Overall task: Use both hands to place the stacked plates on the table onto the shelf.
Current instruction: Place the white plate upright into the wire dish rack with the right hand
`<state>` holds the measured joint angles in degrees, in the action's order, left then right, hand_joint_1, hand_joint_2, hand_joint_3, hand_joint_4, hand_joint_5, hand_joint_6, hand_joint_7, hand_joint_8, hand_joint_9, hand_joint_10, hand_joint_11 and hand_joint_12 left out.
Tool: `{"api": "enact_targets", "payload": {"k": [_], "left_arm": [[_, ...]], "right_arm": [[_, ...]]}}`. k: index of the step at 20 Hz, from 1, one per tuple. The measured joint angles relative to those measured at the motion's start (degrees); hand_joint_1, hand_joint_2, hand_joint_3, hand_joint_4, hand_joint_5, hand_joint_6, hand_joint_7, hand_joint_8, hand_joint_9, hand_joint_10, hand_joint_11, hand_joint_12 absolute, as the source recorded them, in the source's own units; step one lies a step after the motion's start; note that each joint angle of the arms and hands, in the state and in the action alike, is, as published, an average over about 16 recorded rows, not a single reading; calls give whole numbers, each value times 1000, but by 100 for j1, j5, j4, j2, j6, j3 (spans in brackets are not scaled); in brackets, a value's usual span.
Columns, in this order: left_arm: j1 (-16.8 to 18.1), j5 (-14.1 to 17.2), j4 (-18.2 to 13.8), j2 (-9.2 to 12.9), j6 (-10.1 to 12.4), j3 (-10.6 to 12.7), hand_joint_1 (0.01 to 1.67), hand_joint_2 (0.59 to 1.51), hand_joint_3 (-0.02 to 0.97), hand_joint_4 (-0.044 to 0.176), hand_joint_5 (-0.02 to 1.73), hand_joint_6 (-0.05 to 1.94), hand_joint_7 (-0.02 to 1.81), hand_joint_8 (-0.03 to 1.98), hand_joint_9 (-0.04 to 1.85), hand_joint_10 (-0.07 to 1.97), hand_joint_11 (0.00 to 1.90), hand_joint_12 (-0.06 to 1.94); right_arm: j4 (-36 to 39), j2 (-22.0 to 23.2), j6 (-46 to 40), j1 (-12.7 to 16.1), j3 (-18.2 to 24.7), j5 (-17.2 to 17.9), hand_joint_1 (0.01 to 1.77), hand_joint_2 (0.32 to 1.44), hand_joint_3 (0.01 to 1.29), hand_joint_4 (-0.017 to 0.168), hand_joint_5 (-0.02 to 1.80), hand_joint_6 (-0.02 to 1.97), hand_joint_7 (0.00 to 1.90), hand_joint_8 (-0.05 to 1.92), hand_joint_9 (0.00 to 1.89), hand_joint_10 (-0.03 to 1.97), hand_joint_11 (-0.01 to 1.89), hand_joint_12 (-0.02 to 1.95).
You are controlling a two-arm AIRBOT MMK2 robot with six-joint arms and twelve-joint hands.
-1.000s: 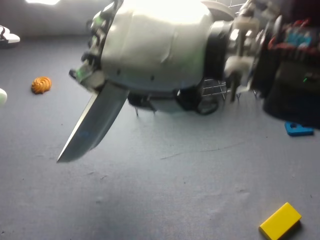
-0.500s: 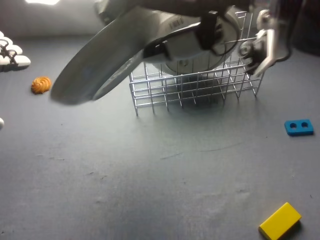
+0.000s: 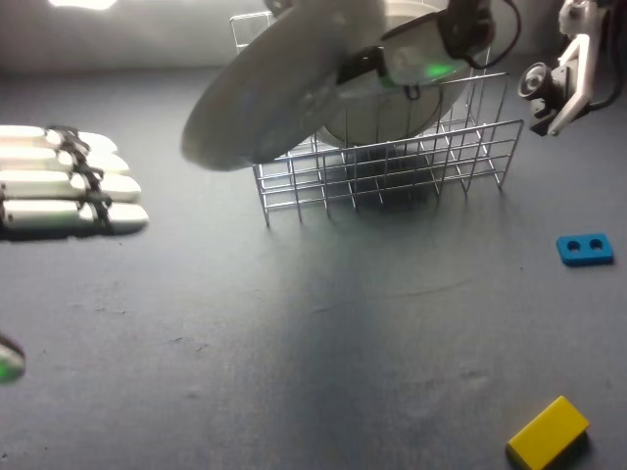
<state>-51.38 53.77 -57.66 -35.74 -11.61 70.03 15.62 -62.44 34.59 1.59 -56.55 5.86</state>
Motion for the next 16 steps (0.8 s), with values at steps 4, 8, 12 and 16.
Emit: {"api": "enact_targets", "payload": {"k": [4,8,12,16], "left_arm": [[11,800,-205,6,13,-55,18,1129,12,2,52,15,30,12,19,9,22,10],[199,1270,-379,32,24,-97,17,1129,11,2,52,15,30,13,20,9,22,10],[599,1522,-560,96,53,-166,17,1129,11,2,54,15,32,13,22,10,20,10],[1212,1657,-929,180,144,-239,16,1129,10,2,54,15,33,13,22,10,19,10]], "right_arm": [[-325,34,-44,-17,-148,-190,1327,1051,12,-3,818,1131,933,1072,877,1212,686,1249],[-623,44,-42,-56,-314,-341,1336,1060,12,-5,807,1136,923,1087,873,1216,687,1249],[-846,23,-34,-118,-515,-417,1342,1070,11,-7,794,1145,917,1096,866,1228,685,1255],[-966,-17,-15,-187,-728,-464,1344,1076,11,-8,780,1151,907,1099,855,1235,682,1257]]}}
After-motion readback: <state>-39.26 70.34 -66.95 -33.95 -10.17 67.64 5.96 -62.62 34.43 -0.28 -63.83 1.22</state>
